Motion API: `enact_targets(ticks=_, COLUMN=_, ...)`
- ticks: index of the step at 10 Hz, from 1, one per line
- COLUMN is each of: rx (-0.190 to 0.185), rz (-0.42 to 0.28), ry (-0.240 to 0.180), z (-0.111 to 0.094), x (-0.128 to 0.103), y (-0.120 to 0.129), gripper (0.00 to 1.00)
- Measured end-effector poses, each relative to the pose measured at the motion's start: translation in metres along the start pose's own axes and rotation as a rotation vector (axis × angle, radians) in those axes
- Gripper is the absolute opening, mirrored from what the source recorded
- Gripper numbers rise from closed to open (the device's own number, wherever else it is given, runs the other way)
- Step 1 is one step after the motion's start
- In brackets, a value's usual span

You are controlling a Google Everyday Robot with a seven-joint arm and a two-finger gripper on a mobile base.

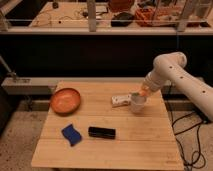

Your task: Place the pepper in the ceramic cup

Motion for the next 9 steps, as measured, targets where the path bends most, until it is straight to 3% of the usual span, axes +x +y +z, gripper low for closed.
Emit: enact_targets(ticks=9, rx=0.016, rz=-0.016, ry=-0.005, z=0.0016, x=-0.0037, y=0.0011, gripper=0.05)
